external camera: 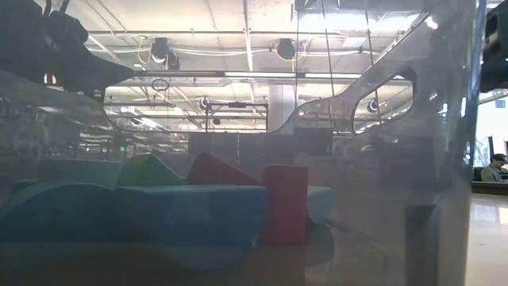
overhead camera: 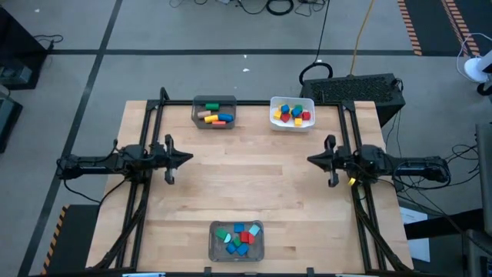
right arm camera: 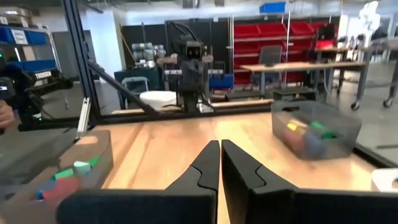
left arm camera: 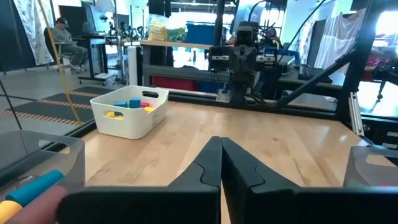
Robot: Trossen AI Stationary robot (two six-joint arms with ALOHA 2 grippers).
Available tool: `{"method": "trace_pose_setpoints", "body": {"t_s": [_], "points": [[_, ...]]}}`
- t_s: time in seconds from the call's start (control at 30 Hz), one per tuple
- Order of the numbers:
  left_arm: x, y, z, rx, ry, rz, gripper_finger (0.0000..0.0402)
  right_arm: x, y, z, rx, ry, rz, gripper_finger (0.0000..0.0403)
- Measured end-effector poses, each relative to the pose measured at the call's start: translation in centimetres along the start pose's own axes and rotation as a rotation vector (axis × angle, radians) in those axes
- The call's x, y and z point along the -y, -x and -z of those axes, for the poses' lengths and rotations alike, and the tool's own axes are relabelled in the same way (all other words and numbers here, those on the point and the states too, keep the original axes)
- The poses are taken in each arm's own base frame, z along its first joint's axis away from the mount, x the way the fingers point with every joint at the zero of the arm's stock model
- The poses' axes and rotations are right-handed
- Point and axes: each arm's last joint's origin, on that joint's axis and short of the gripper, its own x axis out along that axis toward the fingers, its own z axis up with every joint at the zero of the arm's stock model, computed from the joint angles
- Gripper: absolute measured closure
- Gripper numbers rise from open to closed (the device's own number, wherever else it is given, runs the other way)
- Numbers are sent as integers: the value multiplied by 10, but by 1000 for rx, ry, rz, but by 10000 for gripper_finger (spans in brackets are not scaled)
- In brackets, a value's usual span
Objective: Sort blocks by size
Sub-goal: Return to Home Position
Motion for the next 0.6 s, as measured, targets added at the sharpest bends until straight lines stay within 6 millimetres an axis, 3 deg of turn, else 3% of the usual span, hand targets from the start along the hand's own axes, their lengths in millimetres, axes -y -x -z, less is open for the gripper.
{"method": "trace_pose_setpoints", "body": {"t_s": [0.37, 0.6], "points": [[0, 0, 0, 0, 2, -3, 397, -3, 6, -9, 105, 98, -80, 403], [0, 0, -1, 12, 7, -6, 397, -3, 4, -11, 122, 74, -52, 403]]}}
